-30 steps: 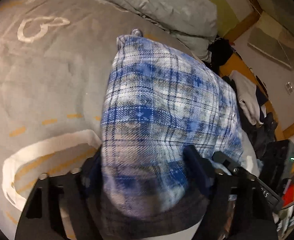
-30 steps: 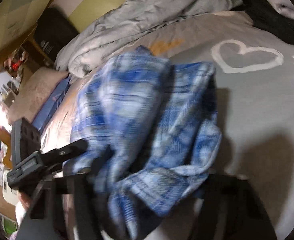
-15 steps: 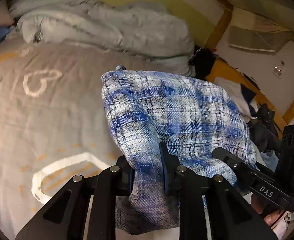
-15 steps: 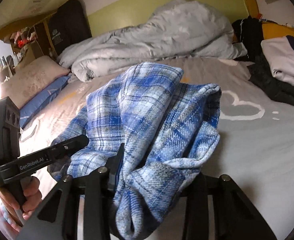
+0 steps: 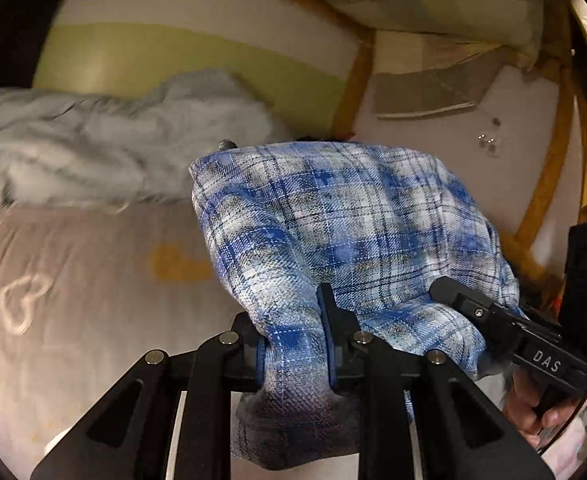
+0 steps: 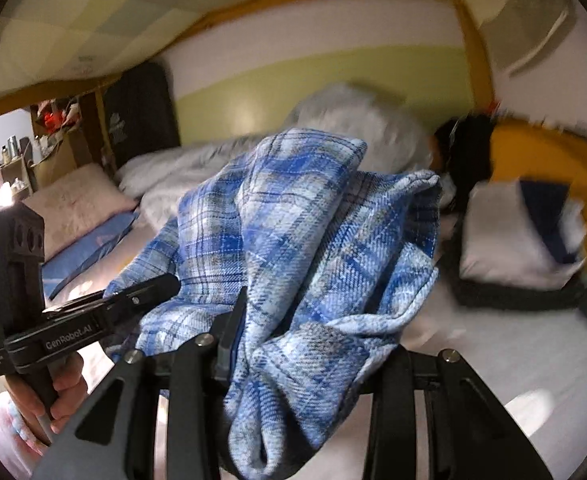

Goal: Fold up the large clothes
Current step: 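Carry the folded shirt with the left tool toward the clothes stack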

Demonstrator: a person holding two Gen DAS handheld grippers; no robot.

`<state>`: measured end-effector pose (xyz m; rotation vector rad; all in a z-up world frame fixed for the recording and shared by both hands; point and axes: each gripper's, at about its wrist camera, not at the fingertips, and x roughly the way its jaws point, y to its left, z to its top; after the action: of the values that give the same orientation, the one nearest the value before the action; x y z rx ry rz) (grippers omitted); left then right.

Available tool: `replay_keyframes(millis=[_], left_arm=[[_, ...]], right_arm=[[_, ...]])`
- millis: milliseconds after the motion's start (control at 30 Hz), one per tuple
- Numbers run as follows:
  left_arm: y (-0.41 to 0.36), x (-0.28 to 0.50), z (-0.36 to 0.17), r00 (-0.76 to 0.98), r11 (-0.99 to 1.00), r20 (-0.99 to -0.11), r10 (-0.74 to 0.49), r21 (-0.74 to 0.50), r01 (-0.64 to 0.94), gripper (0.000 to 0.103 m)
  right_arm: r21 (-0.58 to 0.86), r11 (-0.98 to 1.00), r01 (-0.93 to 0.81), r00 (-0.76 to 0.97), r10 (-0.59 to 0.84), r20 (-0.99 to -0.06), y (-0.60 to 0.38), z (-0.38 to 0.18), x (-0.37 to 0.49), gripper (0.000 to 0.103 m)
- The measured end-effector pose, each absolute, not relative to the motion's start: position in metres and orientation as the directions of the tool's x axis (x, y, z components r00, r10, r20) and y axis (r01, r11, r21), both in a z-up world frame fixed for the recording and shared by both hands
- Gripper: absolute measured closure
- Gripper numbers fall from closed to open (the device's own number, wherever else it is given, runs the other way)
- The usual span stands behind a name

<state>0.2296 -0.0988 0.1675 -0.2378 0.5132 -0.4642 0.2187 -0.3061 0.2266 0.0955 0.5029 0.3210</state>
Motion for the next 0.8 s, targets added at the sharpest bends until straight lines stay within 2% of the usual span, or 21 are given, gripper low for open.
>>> replay_keyframes(millis=[233, 333, 433, 533, 567, 667, 733, 800], left_arm=[[-0.212, 0.299, 0.237, 0.752, 0.815, -0.317, -0.578, -0.269, 0.513, 0.083], [-0.262, 0.343, 0.250, 0.747, 0.807, -0.307, -0.589, -0.252, 0.534, 0.083], [-0.310, 0.393, 0.243, 0.746, 0.810, -0.317, -0.586, -0.265, 0.523, 0.083], [-0.361, 0.434, 0.223, 0.729, 0.820, -0.376, -0.572, -0.256, 0.512, 0.083], [-0.376, 0.444, 0.216, 0.723, 0.822, -0.392, -0.569, -0.244, 0.515, 0.083], [-0.416, 0.489, 0.175, 0.665, 0.824, -0.496, -0.558, -0.234, 0.517, 0.082], [-0.436, 0.521, 0.132, 0.583, 0.827, -0.603, -0.544, -0.270, 0.493, 0.080], [-0.443, 0.531, 0.105, 0.585, 0.843, -0.622, -0.520, -0.264, 0.469, 0.073]], right_arm=[[0.145, 0.980, -0.136, 0.929, 0.177, -0.324, -0.406, 0.285, 0.245, 0.068], [0.140, 0.987, -0.077, 0.945, 0.117, -0.305, -0.446, 0.294, 0.275, 0.068], [0.202, 0.979, -0.024, 0.930, 0.095, -0.354, -0.493, 0.288, 0.319, 0.067], [0.238, 0.970, 0.037, 0.926, 0.056, -0.373, -0.526, 0.267, 0.352, 0.067], [0.229, 0.971, 0.067, 0.910, 0.034, -0.413, -0.540, 0.252, 0.369, 0.067], [0.249, 0.963, 0.105, 0.868, 0.034, -0.496, -0.567, 0.212, 0.402, 0.068], [0.257, 0.954, 0.157, 0.809, 0.026, -0.588, -0.585, 0.174, 0.427, 0.066], [0.253, 0.948, 0.193, 0.771, 0.013, -0.637, -0.596, 0.141, 0.445, 0.062]])
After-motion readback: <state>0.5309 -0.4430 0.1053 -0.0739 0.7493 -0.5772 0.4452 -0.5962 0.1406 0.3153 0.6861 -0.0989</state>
